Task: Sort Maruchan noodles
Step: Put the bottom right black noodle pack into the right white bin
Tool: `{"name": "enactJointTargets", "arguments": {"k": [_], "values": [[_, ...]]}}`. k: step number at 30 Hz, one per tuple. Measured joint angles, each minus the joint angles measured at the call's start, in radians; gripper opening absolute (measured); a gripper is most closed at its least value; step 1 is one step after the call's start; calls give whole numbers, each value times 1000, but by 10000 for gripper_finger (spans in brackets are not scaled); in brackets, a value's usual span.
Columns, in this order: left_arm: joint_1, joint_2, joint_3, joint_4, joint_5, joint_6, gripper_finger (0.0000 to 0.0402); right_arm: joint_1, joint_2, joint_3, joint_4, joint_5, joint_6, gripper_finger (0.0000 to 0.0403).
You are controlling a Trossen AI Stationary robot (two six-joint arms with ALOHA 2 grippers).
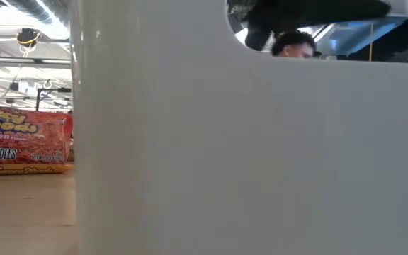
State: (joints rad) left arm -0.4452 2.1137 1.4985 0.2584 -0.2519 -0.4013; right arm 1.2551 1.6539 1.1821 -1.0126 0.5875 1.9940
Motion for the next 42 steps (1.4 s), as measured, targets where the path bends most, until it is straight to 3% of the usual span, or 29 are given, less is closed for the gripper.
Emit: {"name": "enactJointTargets", "arguments": {"k": [6, 14, 18, 28, 32, 36, 42], "values": [[14, 108, 139, -53, 39, 16, 288, 23, 0, -130, 56, -4, 164, 122], [38, 244, 319, -145, 67, 46, 288, -3, 0, -260, 213, 10, 200, 124], [49, 285, 332, -140, 77, 46, 288, -18, 0, -267, 234, 13, 165, 152], [52, 305, 318, -158, 103, 46, 288, -42, 17, -268, 318, 1, 148, 273], [52, 305, 318, -172, 115, 46, 288, -47, 33, -268, 346, -40, 165, 284], [52, 305, 318, -202, 116, 47, 288, -47, 33, -261, 452, -12, 126, 284], [52, 305, 318, -202, 116, 47, 288, -46, 26, -190, 381, -5, 111, 285]]}}
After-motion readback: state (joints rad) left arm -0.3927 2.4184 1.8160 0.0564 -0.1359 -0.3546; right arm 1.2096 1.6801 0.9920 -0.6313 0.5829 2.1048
